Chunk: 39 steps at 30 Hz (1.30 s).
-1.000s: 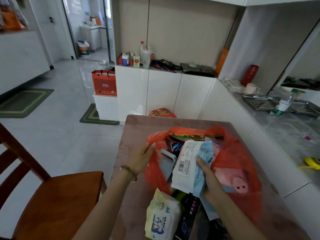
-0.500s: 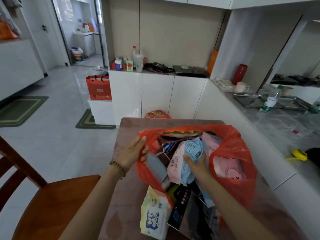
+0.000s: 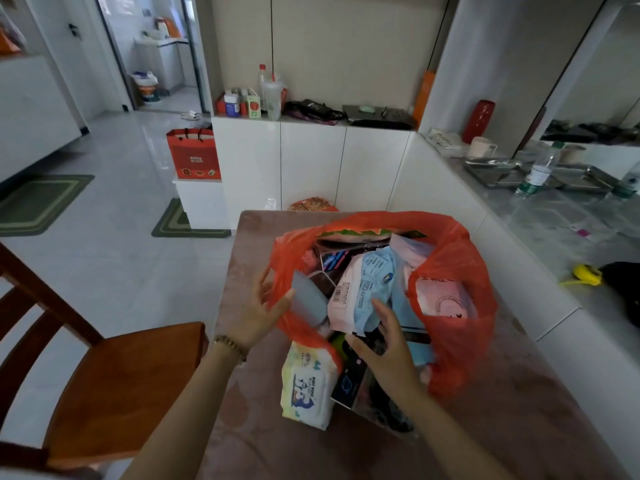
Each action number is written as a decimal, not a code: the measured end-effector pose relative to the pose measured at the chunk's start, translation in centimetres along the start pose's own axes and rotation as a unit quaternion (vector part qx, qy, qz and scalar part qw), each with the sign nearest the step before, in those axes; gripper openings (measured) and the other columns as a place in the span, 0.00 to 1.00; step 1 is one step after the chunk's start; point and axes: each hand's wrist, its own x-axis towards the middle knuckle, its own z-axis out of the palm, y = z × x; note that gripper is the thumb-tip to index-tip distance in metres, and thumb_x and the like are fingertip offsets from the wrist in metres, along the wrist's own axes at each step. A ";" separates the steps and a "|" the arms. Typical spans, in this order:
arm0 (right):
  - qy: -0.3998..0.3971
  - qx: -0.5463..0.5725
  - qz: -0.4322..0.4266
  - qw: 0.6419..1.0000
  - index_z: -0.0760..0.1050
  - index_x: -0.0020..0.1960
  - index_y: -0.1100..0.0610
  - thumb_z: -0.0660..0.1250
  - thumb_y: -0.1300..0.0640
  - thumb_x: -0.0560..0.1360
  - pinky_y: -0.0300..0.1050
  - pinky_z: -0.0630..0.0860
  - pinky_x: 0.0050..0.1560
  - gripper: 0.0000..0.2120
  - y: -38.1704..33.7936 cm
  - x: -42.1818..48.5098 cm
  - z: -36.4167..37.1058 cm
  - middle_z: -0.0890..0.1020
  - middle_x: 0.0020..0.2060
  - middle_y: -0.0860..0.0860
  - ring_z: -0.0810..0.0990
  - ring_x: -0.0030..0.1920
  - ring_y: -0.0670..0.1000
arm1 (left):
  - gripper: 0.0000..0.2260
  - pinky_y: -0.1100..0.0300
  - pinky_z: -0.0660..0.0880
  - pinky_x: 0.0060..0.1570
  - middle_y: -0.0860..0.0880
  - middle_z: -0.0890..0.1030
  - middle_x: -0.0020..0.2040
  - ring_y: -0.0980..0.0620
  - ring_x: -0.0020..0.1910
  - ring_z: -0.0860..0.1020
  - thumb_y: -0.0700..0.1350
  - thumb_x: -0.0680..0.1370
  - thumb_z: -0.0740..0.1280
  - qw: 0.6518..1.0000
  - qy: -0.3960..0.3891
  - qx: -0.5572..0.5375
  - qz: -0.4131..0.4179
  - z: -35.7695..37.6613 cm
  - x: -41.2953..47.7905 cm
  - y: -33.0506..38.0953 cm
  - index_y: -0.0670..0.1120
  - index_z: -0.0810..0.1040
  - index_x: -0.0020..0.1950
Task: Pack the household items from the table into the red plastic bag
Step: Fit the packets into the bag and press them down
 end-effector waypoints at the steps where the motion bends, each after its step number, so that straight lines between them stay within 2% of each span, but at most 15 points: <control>1: -0.006 0.001 0.001 1.000 0.64 0.68 0.42 0.74 0.54 0.70 0.43 0.64 0.71 0.32 0.3 -0.7 0.4 0.65 0.69 0.36 0.64 0.70 0.42 | 0.34 0.60 0.76 0.57 0.57 0.75 0.62 0.61 0.60 0.75 0.68 0.64 0.69 0.999 -0.006 0.033 -0.009 0.4 -1.1 -1.1 0.59 0.66 0.67; 3: -0.005 -0.016 -0.012 1.000 0.64 0.68 0.44 0.75 0.55 0.69 0.43 0.64 0.71 0.33 0.9 -1.6 0.8 0.65 0.69 0.38 0.65 0.70 0.42 | 0.32 0.62 0.74 0.59 0.59 0.76 0.59 0.58 0.60 0.76 0.71 0.61 0.69 0.995 -0.042 0.048 -0.072 1.8 -3.1 -4.1 0.62 0.69 0.62; 6: 0.007 -0.030 -0.024 0.999 0.64 0.71 0.51 0.76 0.55 0.68 0.45 0.64 0.73 0.36 1.4 -2.1 1.0 0.65 0.71 0.45 0.65 0.71 0.42 | 0.39 0.53 0.68 0.66 0.54 0.72 0.63 0.51 0.64 0.71 0.66 0.63 0.72 0.970 -0.092 0.138 -0.175 4.7 -5.6 -8.4 0.52 0.65 0.69; 9: -0.004 -0.036 -0.024 0.999 0.62 0.69 0.43 0.77 0.54 0.67 0.43 0.63 0.72 0.36 1.5 -2.1 1.0 0.65 0.72 0.44 0.64 0.72 0.41 | 0.34 0.52 0.74 0.61 0.54 0.79 0.54 0.56 0.51 0.78 0.61 0.58 0.78 0.963 -0.096 0.101 -0.232 6.4 -6.9 -10.1 0.55 0.70 0.60; 11: -0.020 -0.037 -0.022 0.999 0.61 0.68 0.38 0.76 0.52 0.67 0.43 0.63 0.72 0.36 1.6 -2.1 0.9 0.64 0.73 0.43 0.62 0.73 0.42 | 0.36 0.51 0.77 0.56 0.51 0.81 0.51 0.53 0.49 0.80 0.61 0.56 0.78 0.958 -0.095 0.087 -0.255 6.7 -7.0 -10.3 0.50 0.72 0.59; 14: -0.034 -0.046 -0.018 0.998 0.64 0.70 0.45 0.74 0.46 0.66 0.43 0.61 0.73 0.35 1.8 -2.1 0.7 0.61 0.73 0.38 0.59 0.74 0.40 | 0.33 0.53 0.79 0.50 0.48 0.83 0.48 0.50 0.47 0.81 0.65 0.58 0.75 0.954 -0.113 0.114 -0.255 6.6 -7.5 -10.2 0.47 0.77 0.55; 19: -0.052 -0.054 -0.015 0.997 0.67 0.69 0.47 0.75 0.51 0.68 0.36 0.61 0.71 0.32 2.1 -2.2 0.4 0.62 0.71 0.36 0.60 0.72 0.38 | 0.34 0.56 0.78 0.52 0.53 0.83 0.51 0.52 0.51 0.80 0.63 0.58 0.75 0.958 -0.088 0.028 -0.271 5.4 -9.8 -8.3 0.49 0.77 0.59; 21: -0.052 -0.055 -0.019 0.997 0.68 0.67 0.45 0.75 0.52 0.69 0.27 0.60 0.68 0.30 1.9 -2.5 0.3 0.62 0.71 0.35 0.60 0.71 0.35 | 0.30 0.61 0.80 0.40 0.54 0.85 0.45 0.53 0.45 0.84 0.61 0.57 0.76 0.955 -0.096 -0.027 -0.280 4.1 -10.4 -6.6 0.49 0.79 0.55; 23: -0.048 -0.051 -0.020 0.997 0.68 0.67 0.45 0.73 0.52 0.71 0.26 0.60 0.67 0.27 1.7 -2.8 0.1 0.63 0.71 0.37 0.60 0.71 0.34 | 0.23 0.63 0.79 0.31 0.53 0.86 0.39 0.53 0.37 0.85 0.58 0.58 0.76 0.949 -0.124 -0.080 -0.279 3.1 -10.7 -4.8 0.49 0.80 0.49; 26: -0.058 -0.051 -0.003 0.997 0.68 0.69 0.45 0.66 0.50 0.76 0.37 0.57 0.71 0.22 1.6 -2.7 -0.2 0.61 0.73 0.38 0.57 0.73 0.37 | 0.17 0.58 0.80 0.33 0.46 0.86 0.43 0.47 0.40 0.85 0.56 0.59 0.75 0.948 -0.146 -0.119 -0.257 2.4 -10.7 -1.7 0.49 0.83 0.43; 29: -0.086 -0.042 0.048 0.994 0.63 0.73 0.47 0.54 0.48 0.81 0.25 0.53 0.66 0.21 1.0 -1.8 0.0 0.56 0.70 0.31 0.53 0.71 0.35 | 0.15 0.56 0.81 0.37 0.46 0.86 0.43 0.45 0.40 0.85 0.56 0.62 0.74 0.959 -0.117 -0.117 -0.229 2.8 -9.6 0.4 0.49 0.83 0.42; 31: -0.079 0.001 0.082 0.993 0.60 0.75 0.48 0.52 0.47 0.82 0.20 0.56 0.61 0.22 0.1 -0.7 0.4 0.56 0.70 0.32 0.56 0.70 0.36 | 0.09 0.60 0.80 0.32 0.49 0.86 0.38 0.49 0.35 0.84 0.52 0.70 0.71 0.964 -0.101 -0.123 -0.212 3.3 -8.5 1.5 0.48 0.82 0.43; 34: -0.062 0.053 0.086 0.993 0.60 0.69 0.39 0.52 0.42 0.79 0.38 0.58 0.70 0.18 -1.2 0.6 0.5 0.60 0.72 0.39 0.61 0.69 0.34 | 0.07 0.61 0.80 0.33 0.50 0.86 0.38 0.52 0.34 0.84 0.52 0.73 0.69 0.973 -0.083 -0.106 -0.187 4.1 -6.1 3.0 0.49 0.82 0.43; 36: -0.066 0.074 0.082 0.992 0.63 0.70 0.42 0.52 0.38 0.76 0.50 0.59 0.75 0.23 -1.3 1.3 0.2 0.61 0.75 0.45 0.61 0.73 0.43 | 0.07 0.63 0.78 0.31 0.51 0.86 0.37 0.54 0.33 0.83 0.53 0.73 0.69 0.978 -0.072 -0.099 -0.171 4.6 -4.4 3.9 0.50 0.81 0.43; 39: -0.097 0.084 0.099 0.987 0.60 0.75 0.49 0.59 0.36 0.72 0.52 0.66 0.71 0.35 -0.6 2.3 -0.4 0.63 0.74 0.48 0.65 0.72 0.47 | 0.07 0.58 0.80 0.42 0.49 0.84 0.44 0.52 0.40 0.83 0.54 0.74 0.67 0.986 -0.058 -0.063 -0.143 6.0 -1.6 4.5 0.52 0.80 0.45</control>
